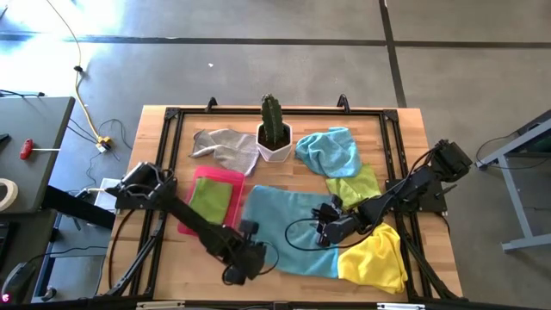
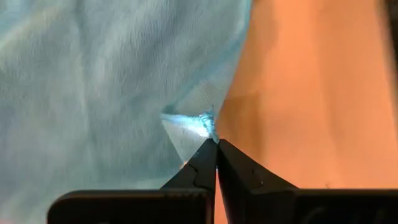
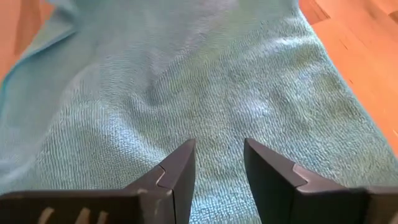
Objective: Fold microfiber towels
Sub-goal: Fold the bottom blue towel
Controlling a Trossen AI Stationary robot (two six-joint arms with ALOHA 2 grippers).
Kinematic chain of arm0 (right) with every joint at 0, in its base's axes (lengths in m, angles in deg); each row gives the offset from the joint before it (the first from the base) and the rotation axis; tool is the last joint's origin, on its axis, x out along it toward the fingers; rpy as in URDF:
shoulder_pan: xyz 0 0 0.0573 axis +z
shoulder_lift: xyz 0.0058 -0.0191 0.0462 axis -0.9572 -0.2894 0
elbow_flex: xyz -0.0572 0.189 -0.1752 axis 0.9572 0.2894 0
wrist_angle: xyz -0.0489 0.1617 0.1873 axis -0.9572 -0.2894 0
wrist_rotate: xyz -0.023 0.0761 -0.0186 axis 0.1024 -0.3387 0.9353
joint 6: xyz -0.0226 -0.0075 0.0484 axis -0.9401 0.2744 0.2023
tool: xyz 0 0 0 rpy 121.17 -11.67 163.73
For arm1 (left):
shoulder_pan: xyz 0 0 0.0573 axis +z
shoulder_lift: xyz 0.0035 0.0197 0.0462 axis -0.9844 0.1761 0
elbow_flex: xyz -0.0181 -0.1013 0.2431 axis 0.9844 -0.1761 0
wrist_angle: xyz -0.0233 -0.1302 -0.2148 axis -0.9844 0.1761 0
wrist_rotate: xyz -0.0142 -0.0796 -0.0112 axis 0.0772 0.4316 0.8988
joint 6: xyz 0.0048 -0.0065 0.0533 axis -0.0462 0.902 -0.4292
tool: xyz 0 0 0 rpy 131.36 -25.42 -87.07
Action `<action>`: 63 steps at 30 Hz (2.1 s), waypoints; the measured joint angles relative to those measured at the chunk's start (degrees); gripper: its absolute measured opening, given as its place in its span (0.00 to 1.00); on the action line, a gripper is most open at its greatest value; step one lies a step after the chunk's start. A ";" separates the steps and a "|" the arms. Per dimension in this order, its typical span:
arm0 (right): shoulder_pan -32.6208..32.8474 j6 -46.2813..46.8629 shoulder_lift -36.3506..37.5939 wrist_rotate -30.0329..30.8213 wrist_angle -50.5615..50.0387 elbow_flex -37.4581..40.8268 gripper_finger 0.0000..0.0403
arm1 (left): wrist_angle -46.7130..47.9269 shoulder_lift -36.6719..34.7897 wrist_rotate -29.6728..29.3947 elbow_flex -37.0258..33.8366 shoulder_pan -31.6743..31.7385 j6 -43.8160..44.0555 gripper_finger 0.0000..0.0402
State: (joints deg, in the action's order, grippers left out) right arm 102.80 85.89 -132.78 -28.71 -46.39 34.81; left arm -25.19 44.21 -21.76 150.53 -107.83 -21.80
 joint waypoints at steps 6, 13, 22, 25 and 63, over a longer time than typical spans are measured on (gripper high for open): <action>0.02 2.20 0.00 0.00 -0.76 0.00 0.32 | -6.24 0.06 1.71 0.00 -2.70 1.26 0.01; 0.04 2.20 0.00 -0.03 -0.57 0.00 0.33 | -5.09 0.06 -2.22 0.00 -3.43 2.83 0.08; 0.04 7.42 0.00 -6.92 -0.02 0.00 0.36 | -0.17 0.08 4.10 0.00 -5.31 1.32 0.35; 0.53 4.19 0.00 -10.65 0.04 0.00 0.36 | 1.55 0.08 5.30 0.00 -6.31 2.07 0.40; 22.18 -1.79 -21.11 -7.54 -18.11 -26.10 0.36 | -6.48 7.64 -8.51 0.09 -11.75 7.17 0.45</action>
State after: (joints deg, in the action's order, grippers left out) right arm 124.99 84.10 -153.89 -36.25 -64.50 8.71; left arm -31.66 51.85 -30.27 150.62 -119.58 -14.63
